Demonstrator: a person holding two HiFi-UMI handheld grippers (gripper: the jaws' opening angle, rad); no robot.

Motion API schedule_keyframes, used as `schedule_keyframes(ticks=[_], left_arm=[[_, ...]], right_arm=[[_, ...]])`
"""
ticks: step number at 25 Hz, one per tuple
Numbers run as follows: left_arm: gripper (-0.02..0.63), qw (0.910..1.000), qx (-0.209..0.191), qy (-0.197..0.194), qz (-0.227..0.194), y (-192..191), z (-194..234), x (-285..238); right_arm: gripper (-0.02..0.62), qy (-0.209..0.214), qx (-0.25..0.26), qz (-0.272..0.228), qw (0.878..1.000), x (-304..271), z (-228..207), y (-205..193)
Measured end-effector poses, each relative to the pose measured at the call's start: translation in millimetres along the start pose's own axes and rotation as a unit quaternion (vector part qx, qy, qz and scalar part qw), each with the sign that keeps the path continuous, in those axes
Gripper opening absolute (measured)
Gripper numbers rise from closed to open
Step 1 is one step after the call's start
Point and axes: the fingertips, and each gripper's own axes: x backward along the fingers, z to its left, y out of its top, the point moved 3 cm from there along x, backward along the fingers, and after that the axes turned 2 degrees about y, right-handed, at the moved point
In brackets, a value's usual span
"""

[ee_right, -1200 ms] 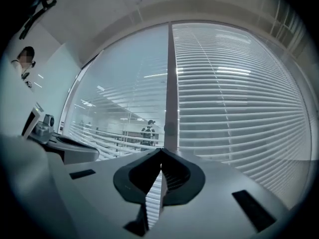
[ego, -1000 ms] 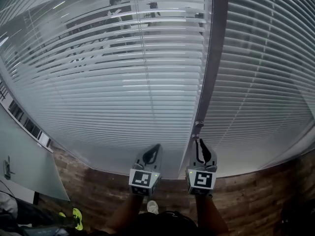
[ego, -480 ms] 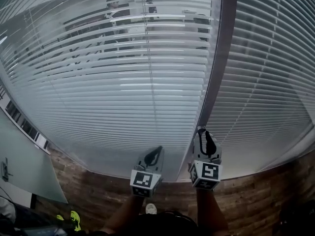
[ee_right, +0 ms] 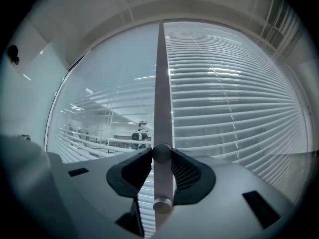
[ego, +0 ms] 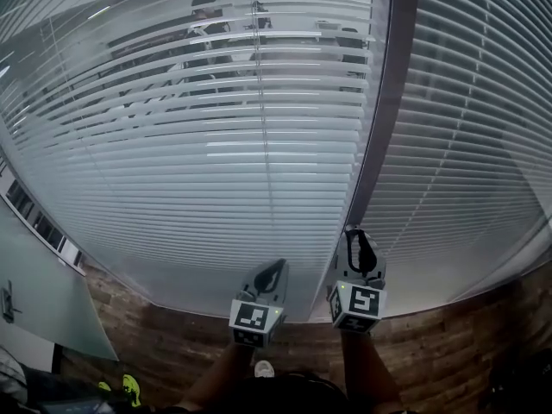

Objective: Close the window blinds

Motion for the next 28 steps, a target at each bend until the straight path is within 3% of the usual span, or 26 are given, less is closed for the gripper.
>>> schedule_keyframes(ticks=[2,5,15,18,21,28], left_arm=[[0.0,0.9998,-0.01,0.0,-0.015,-3.0,2.5,-0.5],[0.0,0.9999,-0.013,0.002,0.002,-1.3,0.1,3.3],[0.0,0.9997,-0.02,0.005,0.013,-6.7,4.2,8.6],[0.0,0.9996,-0.027,0.005,-0.005,-8.7,6.0,8.5],[0.0,0.9998,-0.02,0.003,0.008,-5.7,2.0,11.0],[0.0,0.9998,-0.018,0.004,0.006,-11.1,3.4,15.7]], right_arm=[[0.118,-0.001,0.001,0.0,1.0,0.3,0.2,0.5],[0.118,0.003,0.02,-0.004,1.0,-0.3,1.2,2.9],[0.118,0.013,0.139,-0.001,0.99,-2.9,3.7,4.4],[0.118,0.019,0.222,0.011,0.975,-2.2,7.1,4.8],[0.118,0.028,0.298,0.031,0.954,-1.2,9.5,3.0],[0.118,0.046,0.411,0.05,0.909,0.1,11.2,4.2]])
